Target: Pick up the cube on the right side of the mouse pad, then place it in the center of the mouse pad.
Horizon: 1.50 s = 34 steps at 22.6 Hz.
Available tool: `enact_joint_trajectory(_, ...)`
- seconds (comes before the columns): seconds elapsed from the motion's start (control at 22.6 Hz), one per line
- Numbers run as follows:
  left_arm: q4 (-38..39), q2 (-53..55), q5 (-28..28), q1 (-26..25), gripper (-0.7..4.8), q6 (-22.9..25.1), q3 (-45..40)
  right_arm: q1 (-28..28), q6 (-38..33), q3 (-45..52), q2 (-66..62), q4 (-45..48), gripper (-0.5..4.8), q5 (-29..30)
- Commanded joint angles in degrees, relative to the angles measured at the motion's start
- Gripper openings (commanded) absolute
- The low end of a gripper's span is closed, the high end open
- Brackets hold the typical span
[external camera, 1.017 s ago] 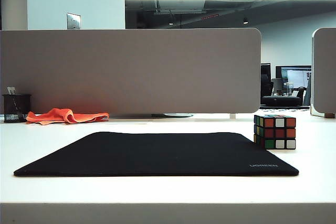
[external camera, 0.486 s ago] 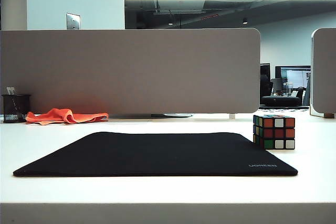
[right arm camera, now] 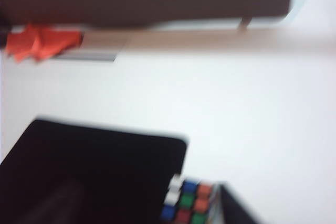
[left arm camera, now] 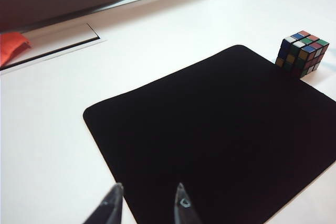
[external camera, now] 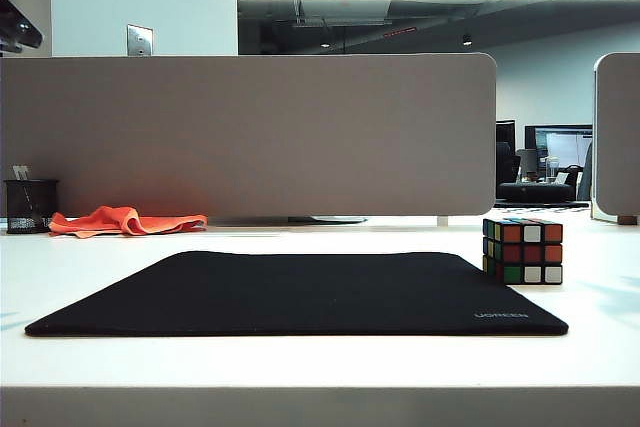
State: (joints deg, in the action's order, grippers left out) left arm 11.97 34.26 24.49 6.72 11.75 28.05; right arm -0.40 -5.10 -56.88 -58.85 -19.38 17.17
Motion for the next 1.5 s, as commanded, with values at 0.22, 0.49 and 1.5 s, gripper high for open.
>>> enact_joint_trajectory(0.22, -2.29, 0.72, 0.37, 0.09, 1.22, -0.22, 0.55, 6.38, -1.29, -7.48, -16.33, -7.30, 4.79, -5.42)
enact_joint_trajectory(0.49, -2.27, 0.79, 0.37, 0.09, 1.22, -0.22, 0.55, 10.84, -2.69, -10.62, -25.66, -10.21, 4.79, -12.98)
enact_joint_trajectory(1.5, -2.23, 0.79, 0.39, 0.15, 1.22, -1.27, 0.55, 12.59, -4.28, -14.25, -39.50, -14.75, 4.79, -17.75)
